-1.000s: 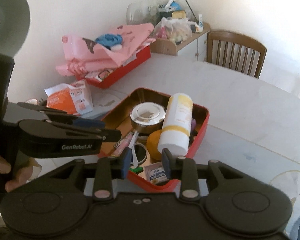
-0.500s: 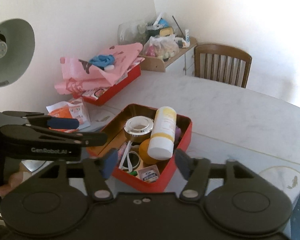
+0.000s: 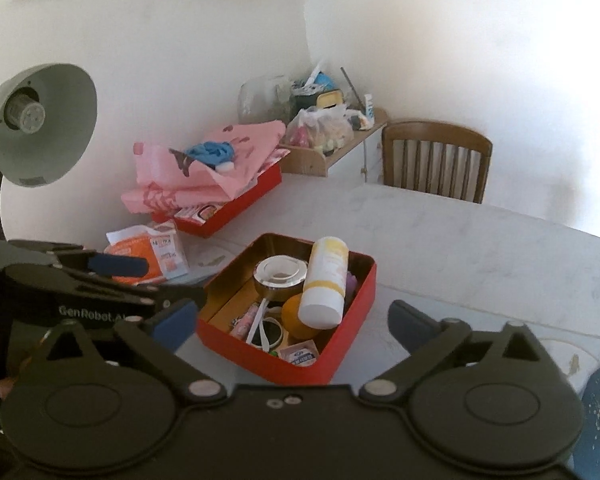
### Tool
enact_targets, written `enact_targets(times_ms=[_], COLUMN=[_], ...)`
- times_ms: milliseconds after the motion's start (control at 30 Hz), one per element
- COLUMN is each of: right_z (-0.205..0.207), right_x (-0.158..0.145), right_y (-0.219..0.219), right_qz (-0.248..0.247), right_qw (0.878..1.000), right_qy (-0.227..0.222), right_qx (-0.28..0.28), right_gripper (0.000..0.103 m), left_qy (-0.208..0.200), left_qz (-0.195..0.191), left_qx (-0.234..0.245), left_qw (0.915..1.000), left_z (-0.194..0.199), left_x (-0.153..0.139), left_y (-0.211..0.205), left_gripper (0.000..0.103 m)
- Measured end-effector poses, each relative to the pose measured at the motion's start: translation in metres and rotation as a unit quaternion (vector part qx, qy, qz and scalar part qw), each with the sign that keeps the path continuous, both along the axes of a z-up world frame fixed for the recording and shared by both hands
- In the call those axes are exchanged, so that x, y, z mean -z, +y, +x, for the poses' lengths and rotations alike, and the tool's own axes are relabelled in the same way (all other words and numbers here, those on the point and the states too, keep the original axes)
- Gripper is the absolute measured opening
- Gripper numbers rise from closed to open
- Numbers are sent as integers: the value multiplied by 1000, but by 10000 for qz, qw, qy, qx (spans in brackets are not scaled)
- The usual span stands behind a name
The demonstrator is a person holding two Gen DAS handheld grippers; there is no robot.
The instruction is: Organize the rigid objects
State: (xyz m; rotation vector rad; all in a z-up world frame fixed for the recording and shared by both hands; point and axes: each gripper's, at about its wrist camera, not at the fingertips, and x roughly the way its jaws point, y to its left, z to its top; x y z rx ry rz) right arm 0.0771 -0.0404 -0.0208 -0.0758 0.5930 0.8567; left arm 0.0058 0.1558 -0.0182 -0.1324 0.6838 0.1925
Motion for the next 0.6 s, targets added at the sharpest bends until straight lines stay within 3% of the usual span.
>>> enact_targets(times_ms=[167, 600], right_z=[0, -3], right_x=[-2, 2], right_y=[-7, -17], right_qz=[126, 176], right_qw=[9995, 9989], right_qy=[-1, 94], right_qx=[298, 426], right_gripper=[103, 103], left_qy=[-64, -107], left_qz=[-54, 147], left_qx=[19, -41], left_qw=[10000, 9998], left_z=[-6, -13], left_x=[-2, -5], left_y=[-5, -19], left_gripper=[102, 102])
